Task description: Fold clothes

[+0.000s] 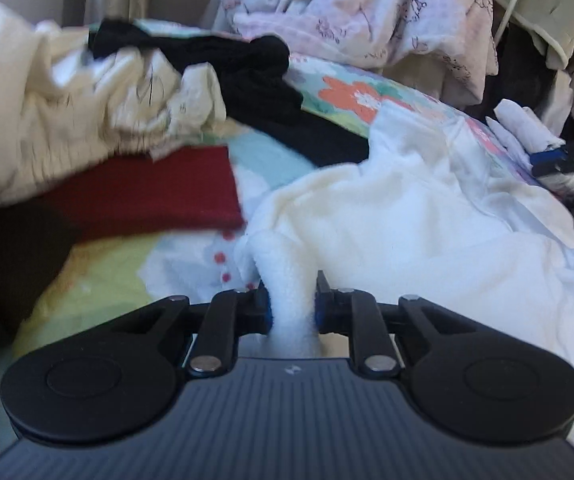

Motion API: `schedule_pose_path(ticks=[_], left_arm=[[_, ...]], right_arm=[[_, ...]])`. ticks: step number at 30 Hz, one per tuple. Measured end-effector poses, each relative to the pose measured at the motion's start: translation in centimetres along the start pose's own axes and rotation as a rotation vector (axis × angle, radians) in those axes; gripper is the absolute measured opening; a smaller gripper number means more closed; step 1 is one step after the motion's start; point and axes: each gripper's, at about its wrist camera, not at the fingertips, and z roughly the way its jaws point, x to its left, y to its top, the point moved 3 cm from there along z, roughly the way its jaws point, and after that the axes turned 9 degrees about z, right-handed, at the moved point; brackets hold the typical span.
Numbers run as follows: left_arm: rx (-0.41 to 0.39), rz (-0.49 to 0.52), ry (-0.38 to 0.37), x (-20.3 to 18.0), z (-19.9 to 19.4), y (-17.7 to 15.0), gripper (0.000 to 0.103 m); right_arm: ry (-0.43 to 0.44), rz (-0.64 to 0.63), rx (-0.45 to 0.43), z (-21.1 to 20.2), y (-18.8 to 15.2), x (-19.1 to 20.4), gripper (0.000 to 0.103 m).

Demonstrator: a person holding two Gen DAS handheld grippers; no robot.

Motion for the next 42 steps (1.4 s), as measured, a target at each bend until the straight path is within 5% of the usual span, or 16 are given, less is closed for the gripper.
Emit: schedule_pose_path(ticks=[5,10,11,12,17,20,24,27,29,31,38,42], left_arm=[[-0.062,0.233,0.092,-2.7,-1.0,1.7,0.016],[-0.066,0.243,0.131,-2.1,-0.6,3.9,0.015],[-0.072,0.251,0.142,-2.0,-0.6,4.5,0.015],[-0.078,0.258,0.153,-1.8,-0.6,5.1,0.015],[-0.148,0.357,0.233,-2.2,-0.6,8.4,0.015],[-0.115,0.376,0.281,-2.4,1.0,8.9,0.015],[0.019,0.282,0.274,-1.2,4.1,6.9,0.019],[0.019,0.176,0.262,-0.2,3.4,6.0,0.032],[-0.003,0.126,0.243,-0.5,1.3,5.4,0.059],[-0.025,0.076,0.224,-0.7,-0.8,4.7,0.059],[-0.103,-0.098,0.157,-1.6,-8.3,2.6,0.063],[-0.057,0.170,0.192,-5.9,-10.0,-0.1,0.073]], right_arm=[[0.076,0.054,0.037,5.2,2.6,-0.6,0.069],[0.128,0.083,0.129,10.7,2.8,0.4,0.069],[0.120,0.024,0.132,10.6,2.8,1.1,0.058],[0.110,-0.042,0.129,10.3,2.9,1.7,0.024],[0.090,-0.030,-0.118,4.1,6.1,1.3,0.014],[0.065,-0.036,-0.122,4.2,6.4,1.4,0.014],[-0.030,0.026,-0.066,6.2,4.8,0.7,0.024],[-0.047,0.176,-0.100,3.7,3.4,-0.1,0.040],[-0.019,0.268,-0.069,0.7,1.5,-0.1,0.046],[0.005,0.313,-0.040,-2.7,-2.1,1.0,0.064],[0.085,0.519,-0.054,-9.3,-14.7,4.2,0.066],[0.100,0.669,-0.089,-9.3,-19.1,4.3,0.066]])
